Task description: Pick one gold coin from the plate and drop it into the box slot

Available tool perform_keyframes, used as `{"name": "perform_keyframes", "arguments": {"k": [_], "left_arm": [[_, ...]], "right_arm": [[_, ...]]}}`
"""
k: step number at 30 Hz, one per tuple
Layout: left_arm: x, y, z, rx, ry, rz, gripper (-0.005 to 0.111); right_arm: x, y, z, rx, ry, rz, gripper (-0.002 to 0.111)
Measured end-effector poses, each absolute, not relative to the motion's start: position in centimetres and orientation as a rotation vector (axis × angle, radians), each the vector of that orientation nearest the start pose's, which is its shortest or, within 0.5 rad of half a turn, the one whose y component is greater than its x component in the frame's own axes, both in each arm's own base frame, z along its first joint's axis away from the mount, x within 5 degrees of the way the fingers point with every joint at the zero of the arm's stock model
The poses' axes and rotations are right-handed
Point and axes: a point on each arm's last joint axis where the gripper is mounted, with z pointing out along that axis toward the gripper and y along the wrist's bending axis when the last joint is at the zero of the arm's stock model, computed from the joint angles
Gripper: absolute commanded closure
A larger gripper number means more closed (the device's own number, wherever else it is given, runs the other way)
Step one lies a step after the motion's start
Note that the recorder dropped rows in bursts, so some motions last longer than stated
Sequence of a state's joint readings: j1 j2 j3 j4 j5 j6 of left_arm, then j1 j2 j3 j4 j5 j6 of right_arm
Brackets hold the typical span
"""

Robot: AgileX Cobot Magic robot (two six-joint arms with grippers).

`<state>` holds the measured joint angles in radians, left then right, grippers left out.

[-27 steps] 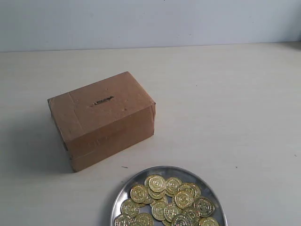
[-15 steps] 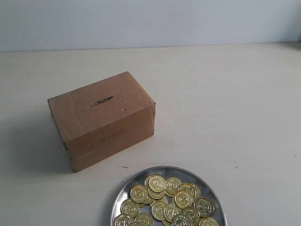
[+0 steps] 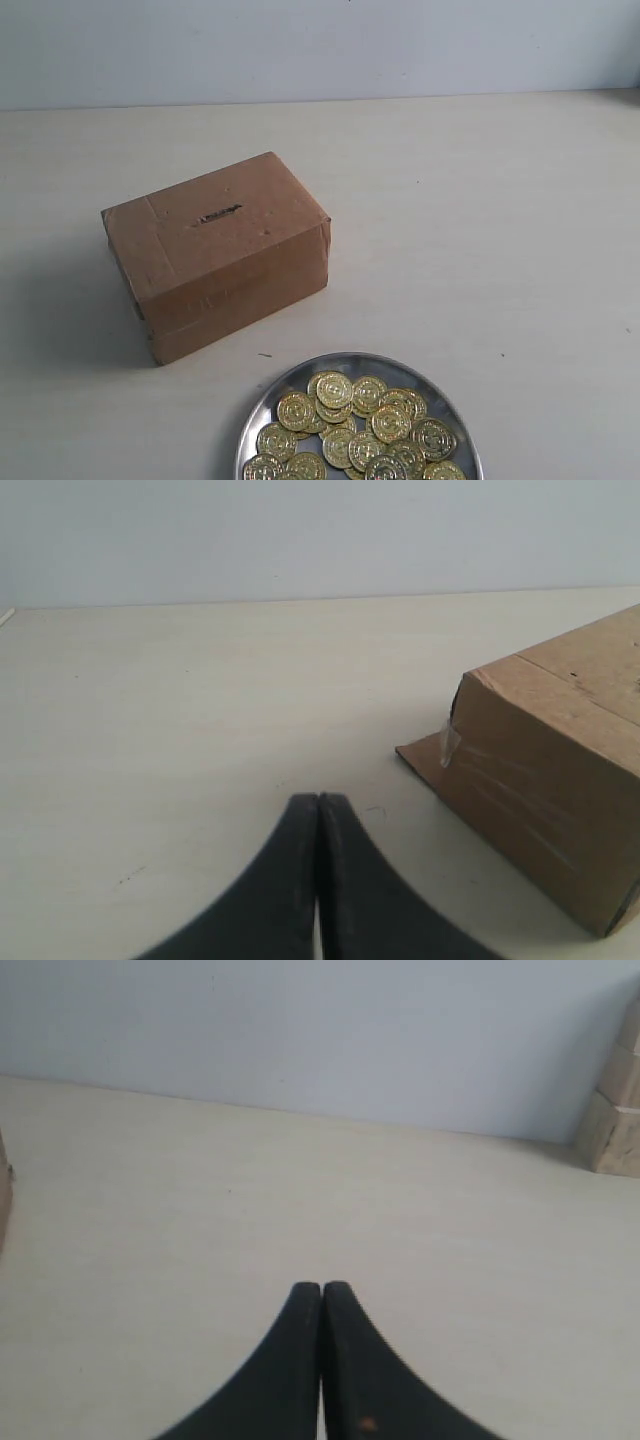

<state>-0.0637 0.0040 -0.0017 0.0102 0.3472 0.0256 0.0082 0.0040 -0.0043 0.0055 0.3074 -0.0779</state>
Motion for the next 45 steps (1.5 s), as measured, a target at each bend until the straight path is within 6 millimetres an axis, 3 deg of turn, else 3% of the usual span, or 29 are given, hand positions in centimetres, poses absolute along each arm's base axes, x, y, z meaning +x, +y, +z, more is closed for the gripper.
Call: {"name": "perform_keyframes", "arguments": {"k": [16,31,45], "left_arm": [[5.4,-0.3,18.2,0.088,1.831,-0.017,0.107],[5.4,-0.3,18.2,0.088,1.831,-0.017,0.107],[5.4,-0.3,18.2,0.088,1.831,-0.017,0.107]], "right_arm": [[5.7,0.1,21.0,-0.017,1.535,0.001,0.108],[5.5,0.0,22.2,0.009,1.402,0.013,0.108],[5.4,-0.1,23.0,0.303,1.288,0.383,0.108]]}}
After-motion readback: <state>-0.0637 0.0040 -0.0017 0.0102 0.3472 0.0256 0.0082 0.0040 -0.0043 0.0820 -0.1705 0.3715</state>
